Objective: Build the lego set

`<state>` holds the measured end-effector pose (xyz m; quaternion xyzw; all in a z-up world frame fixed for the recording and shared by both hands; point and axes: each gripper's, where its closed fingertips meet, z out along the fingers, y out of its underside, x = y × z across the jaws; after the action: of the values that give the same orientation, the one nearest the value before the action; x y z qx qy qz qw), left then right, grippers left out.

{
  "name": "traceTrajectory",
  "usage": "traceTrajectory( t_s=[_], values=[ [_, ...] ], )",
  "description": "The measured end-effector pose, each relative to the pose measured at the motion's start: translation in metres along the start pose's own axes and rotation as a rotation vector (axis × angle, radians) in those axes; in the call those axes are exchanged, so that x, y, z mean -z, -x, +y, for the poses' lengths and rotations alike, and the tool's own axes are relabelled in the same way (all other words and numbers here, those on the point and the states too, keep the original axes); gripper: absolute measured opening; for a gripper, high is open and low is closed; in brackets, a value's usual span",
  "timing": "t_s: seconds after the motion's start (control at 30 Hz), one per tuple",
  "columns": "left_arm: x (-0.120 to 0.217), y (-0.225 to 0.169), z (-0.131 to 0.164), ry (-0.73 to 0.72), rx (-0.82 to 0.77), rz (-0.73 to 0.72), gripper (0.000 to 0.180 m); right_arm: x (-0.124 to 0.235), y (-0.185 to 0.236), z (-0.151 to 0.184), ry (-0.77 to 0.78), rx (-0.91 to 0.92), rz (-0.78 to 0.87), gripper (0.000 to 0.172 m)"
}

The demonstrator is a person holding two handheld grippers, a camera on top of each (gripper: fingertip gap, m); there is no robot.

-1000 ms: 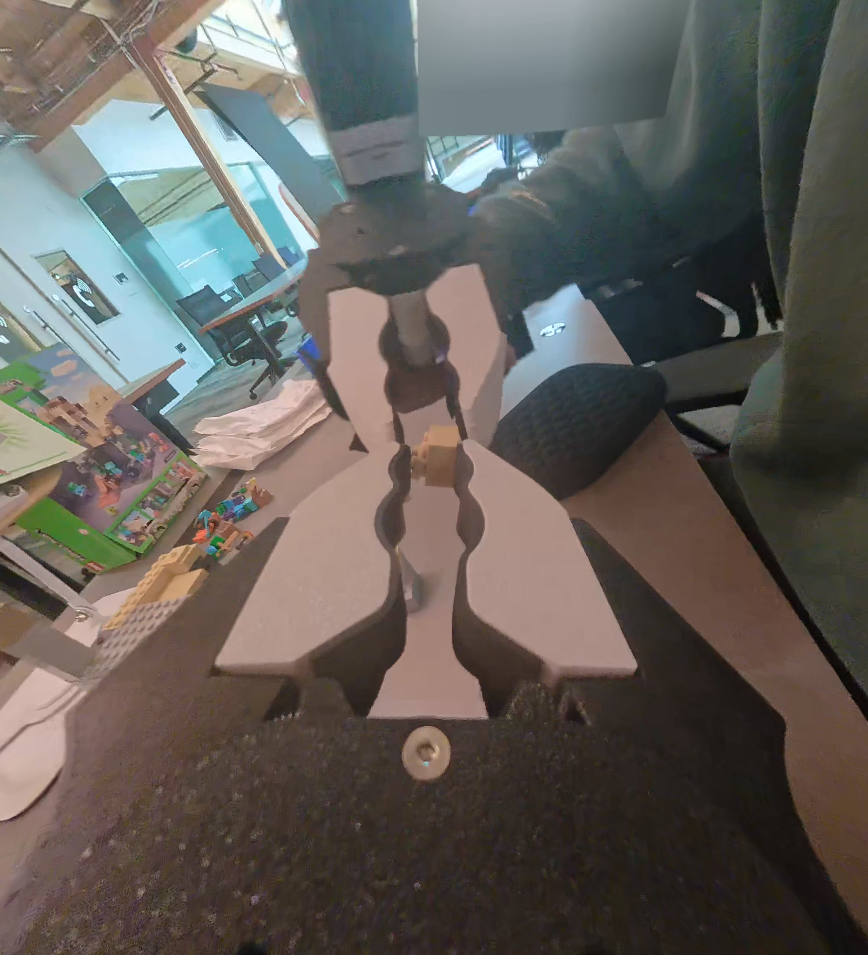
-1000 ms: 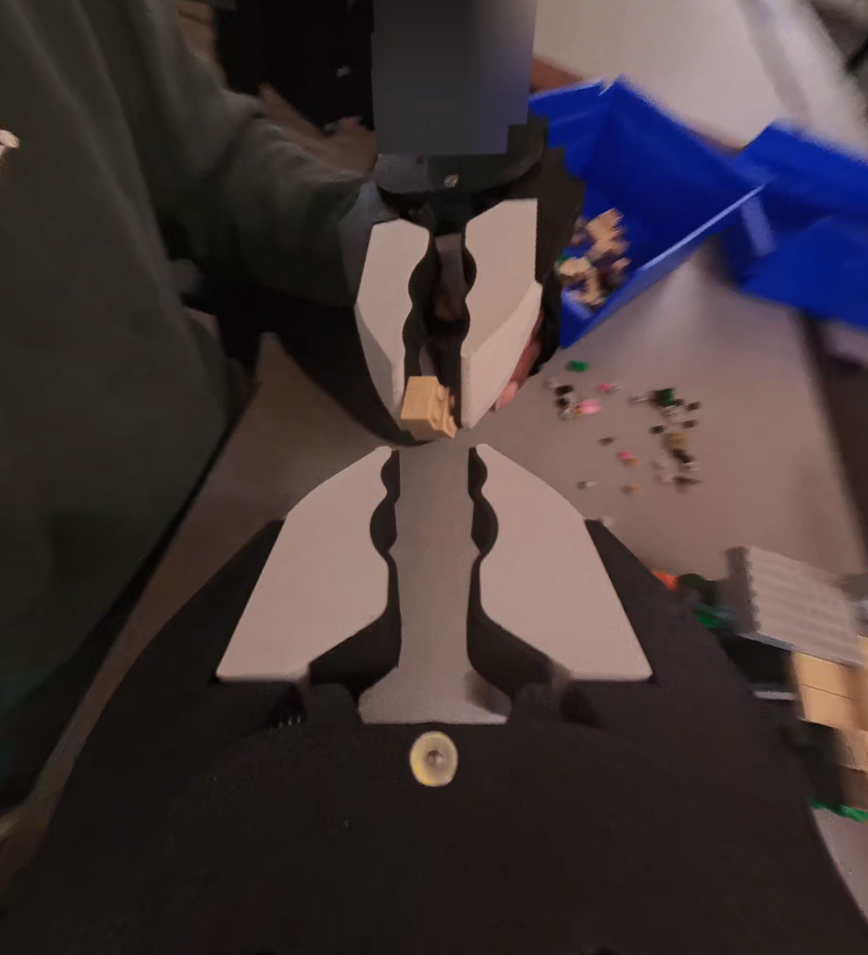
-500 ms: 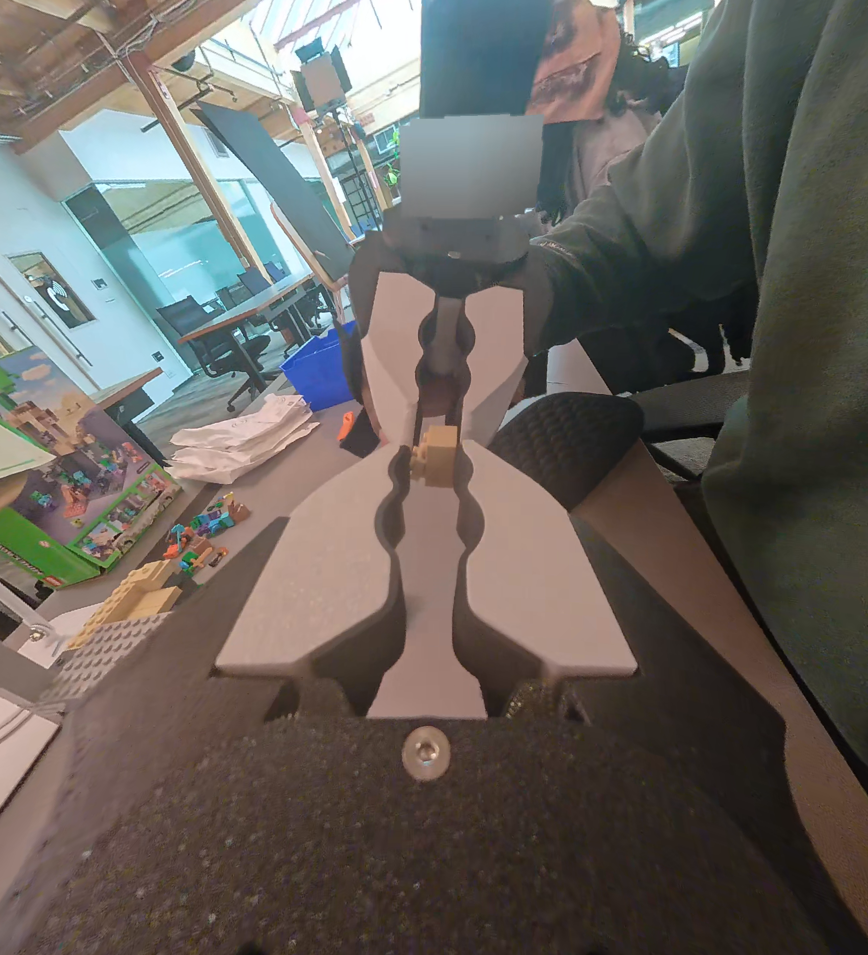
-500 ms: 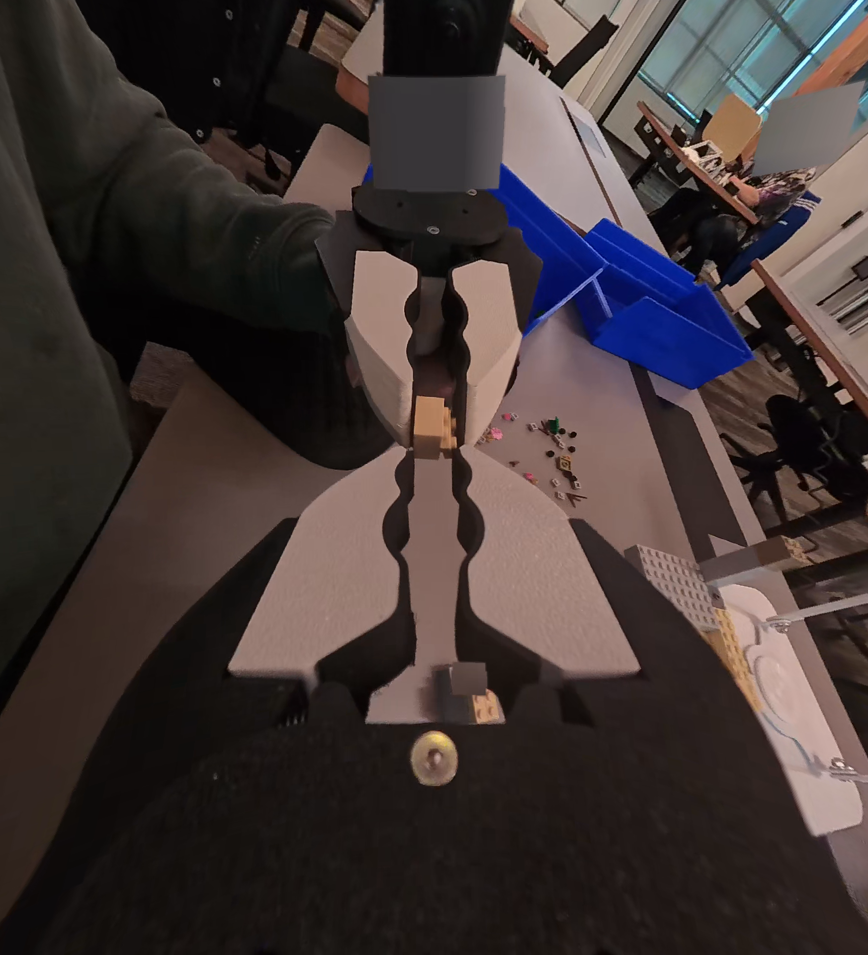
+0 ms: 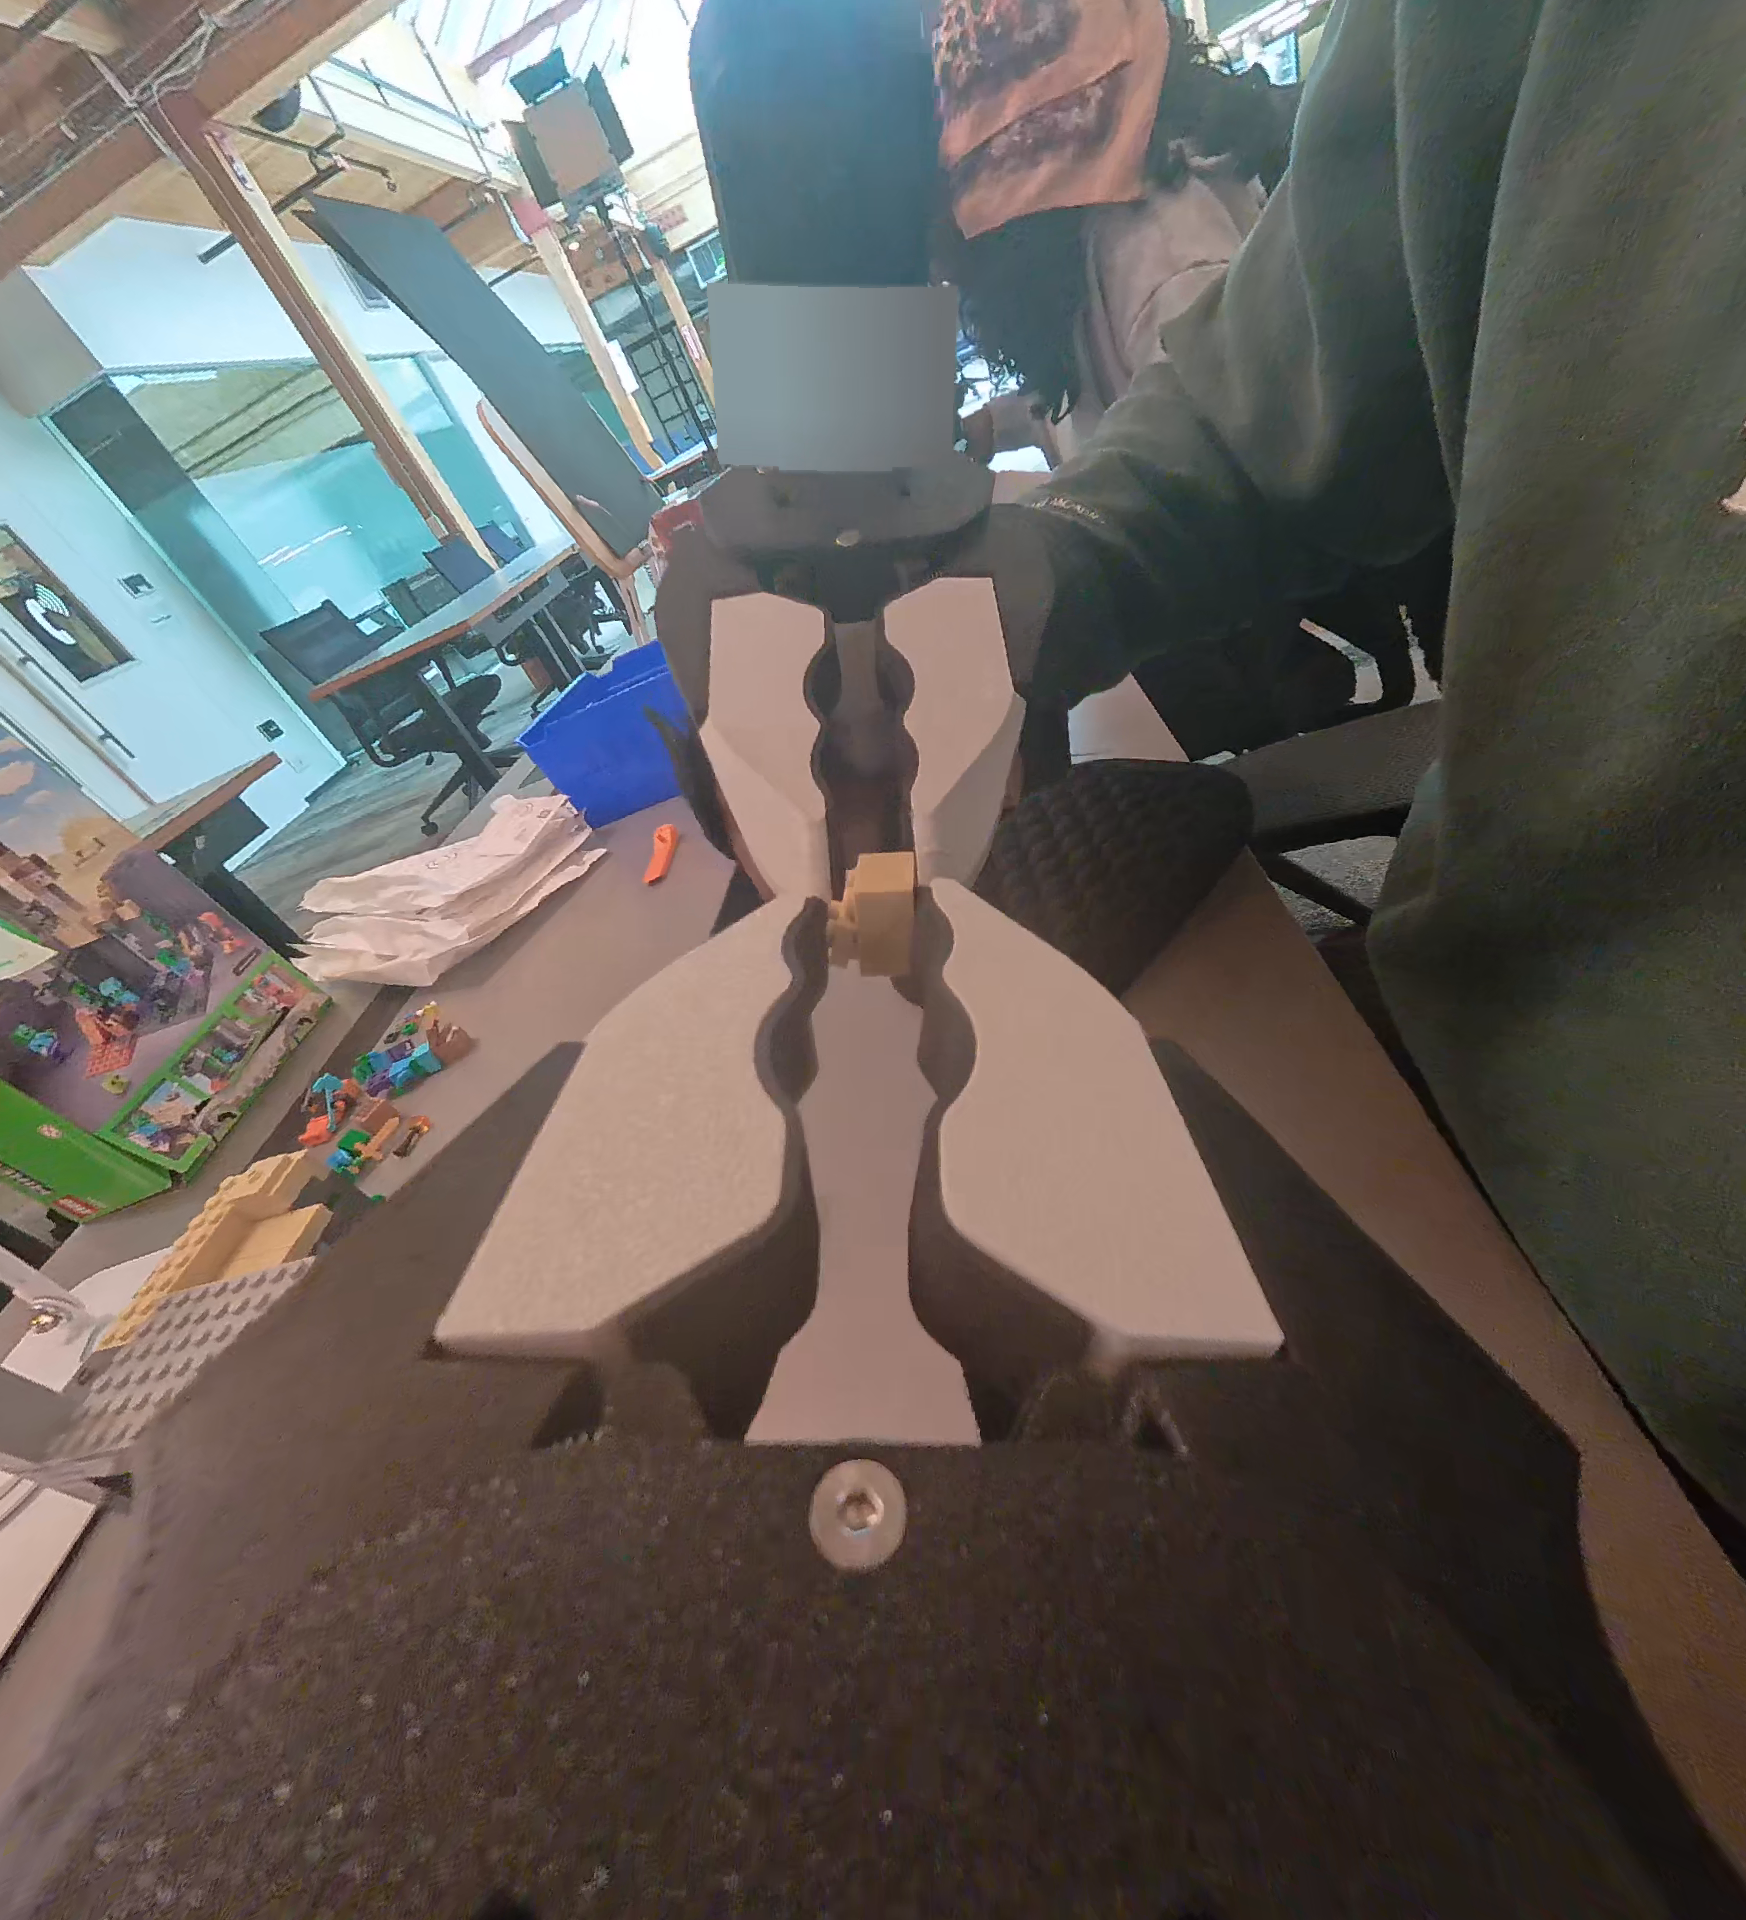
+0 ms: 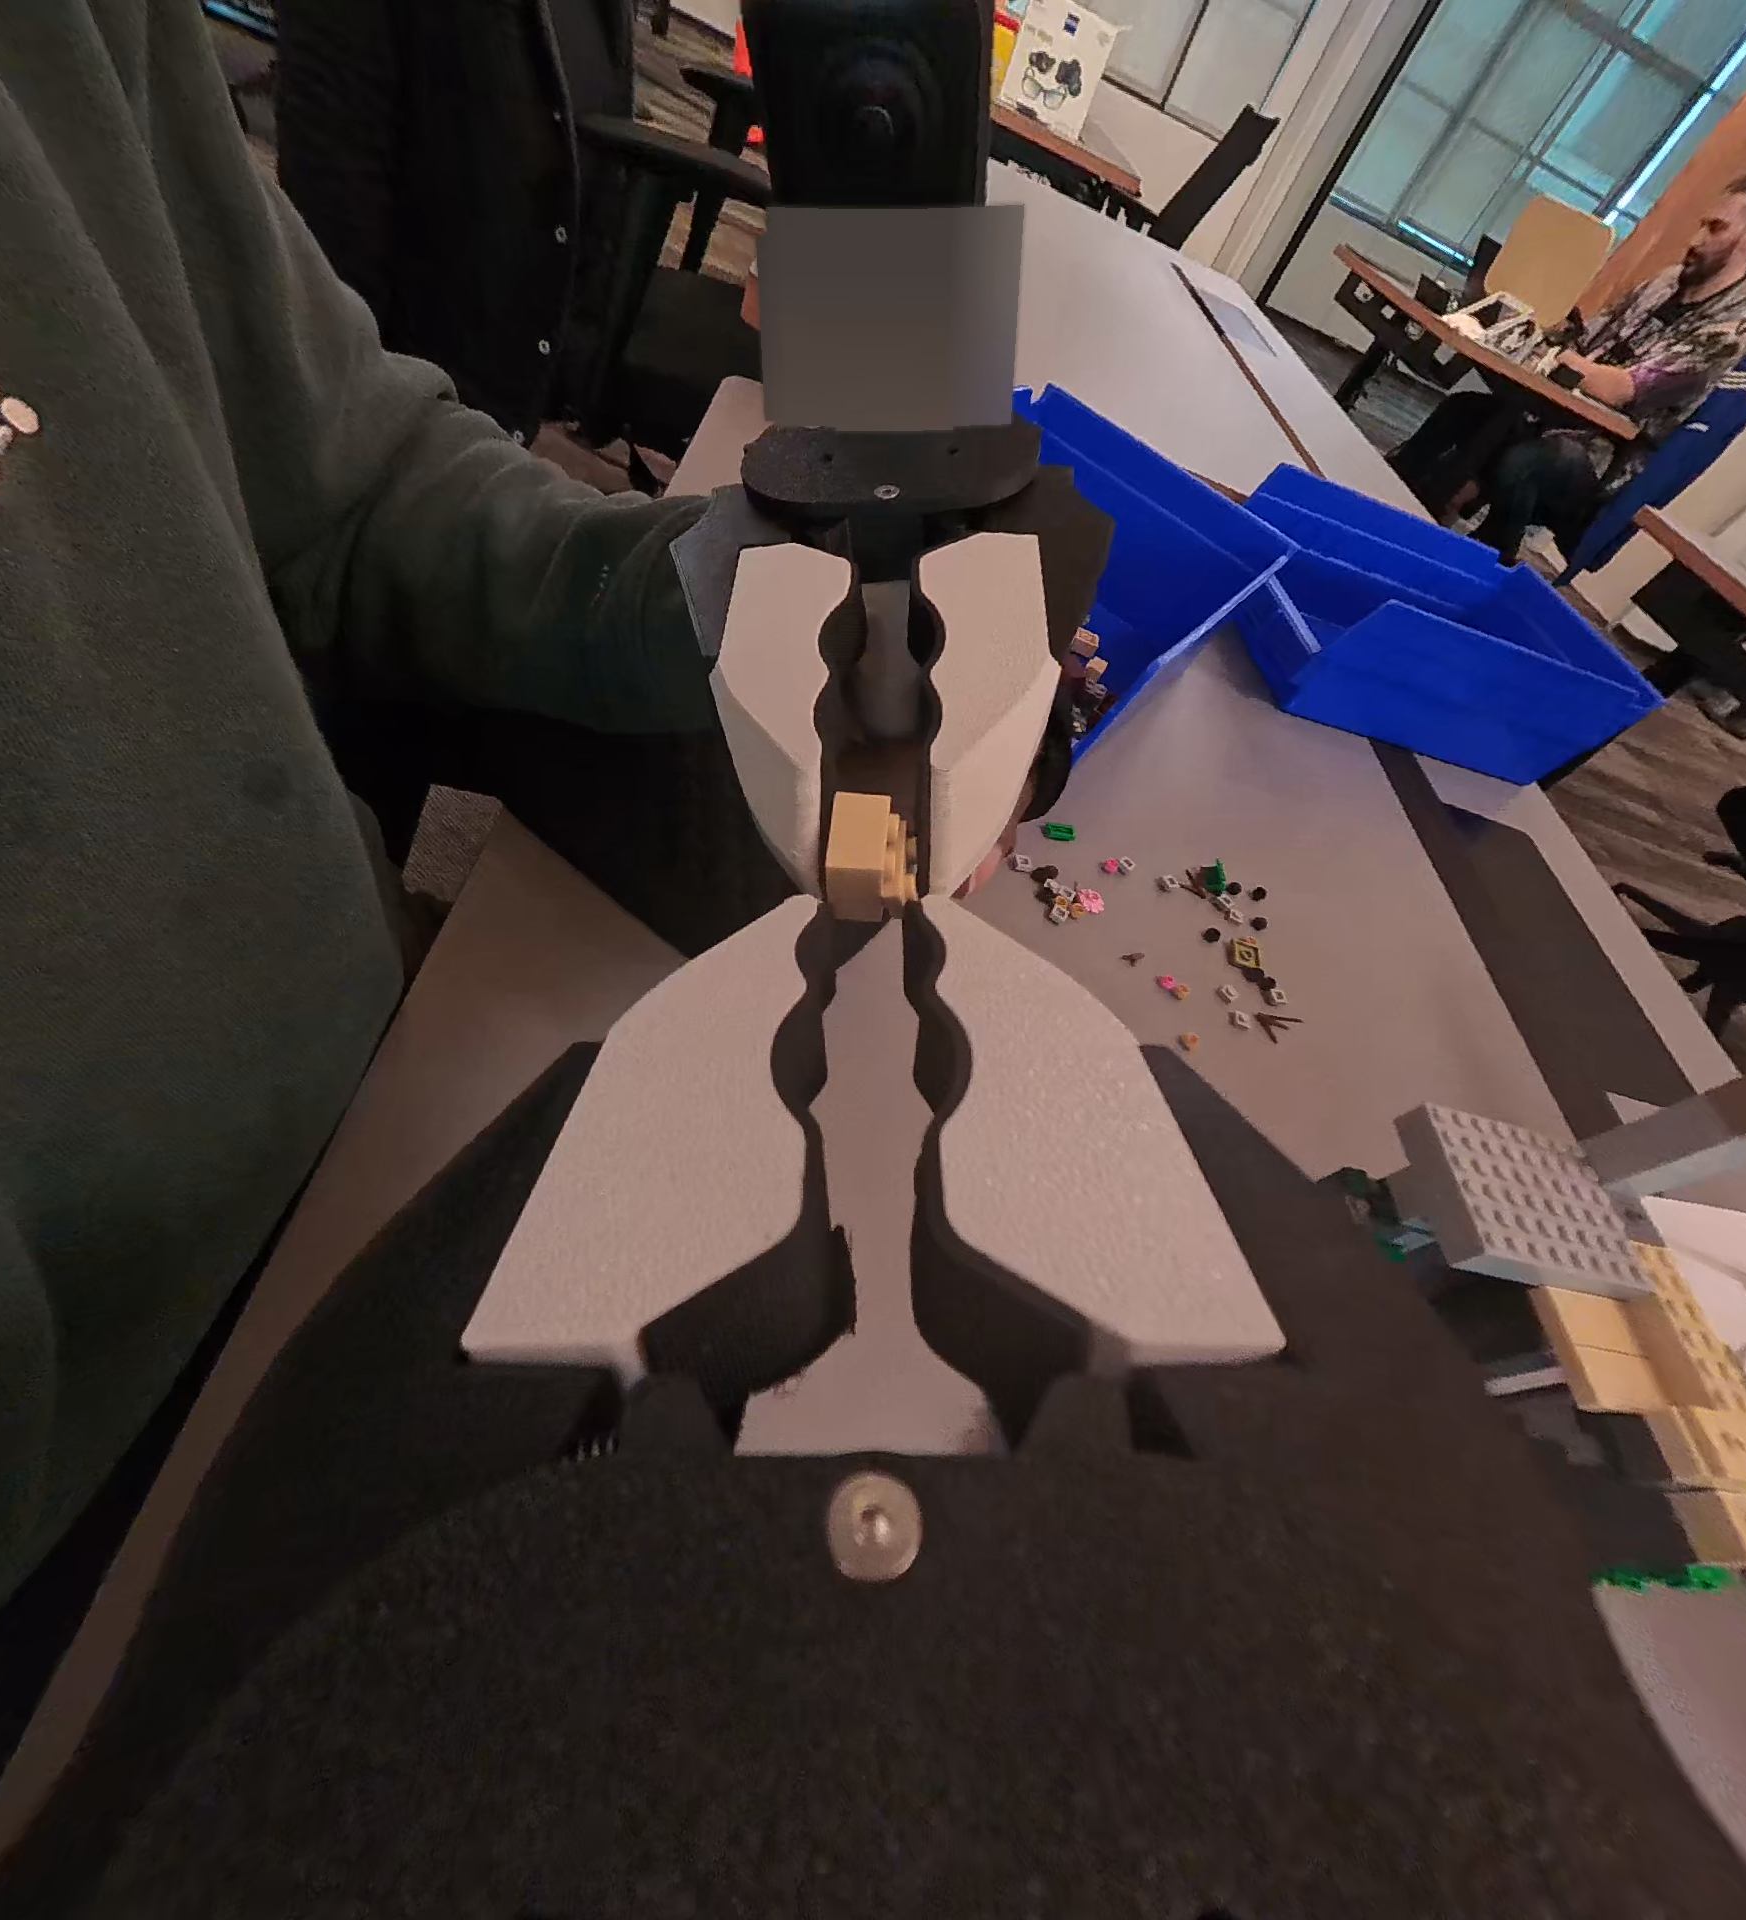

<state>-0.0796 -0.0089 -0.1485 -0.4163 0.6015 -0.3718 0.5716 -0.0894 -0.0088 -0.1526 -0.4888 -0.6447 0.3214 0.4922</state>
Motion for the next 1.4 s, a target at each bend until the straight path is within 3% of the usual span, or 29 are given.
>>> traceTrajectory(
  t_s=[0.17,0.23,0.37,0.57,0.73,0.9,1.2,1.33,1.4],
  values=[
    [-0.002,0.009,0.004,-0.008,0.003,-0.052,0.018,0.0,-0.008,0.006,-0.016,0.007,0.072,0.012],
    [-0.004,0.012,0.008,-0.004,0.038,-0.068,0.017,0.001,-0.012,0.007,-0.032,0.023,0.118,0.0],
    [-0.006,0.01,0.016,0.028,0.06,-0.049,0.017,-0.001,-0.01,0.016,0.005,0.087,0.155,0.0],
    [-0.003,0.015,0.03,0.086,0.069,-0.057,0.017,0.001,-0.017,0.032,0.051,0.066,0.17,0.0],
    [0.008,0.039,0.044,0.136,0.106,-0.159,0.017,-0.005,-0.012,0.062,0.16,-0.014,0.102,0.0],
    [0.019,0.062,0.073,0.253,0.177,-0.262,0.017,-0.037,0.018,0.082,0.26,-0.098,-0.033,0.011],
    [0.03,0.039,0.146,0.661,0.303,-0.146,0.017,-0.104,0.04,0.108,0.469,-0.088,-0.221,0.024],
    [0.04,0.029,0.16,0.78,0.347,-0.091,0.017,-0.12,0.043,0.112,0.503,-0.107,-0.244,0.027],
    [0.042,0.024,0.164,0.822,0.369,-0.053,0.017,-0.123,0.042,0.112,0.507,-0.114,-0.242,0.019]
  ],
)
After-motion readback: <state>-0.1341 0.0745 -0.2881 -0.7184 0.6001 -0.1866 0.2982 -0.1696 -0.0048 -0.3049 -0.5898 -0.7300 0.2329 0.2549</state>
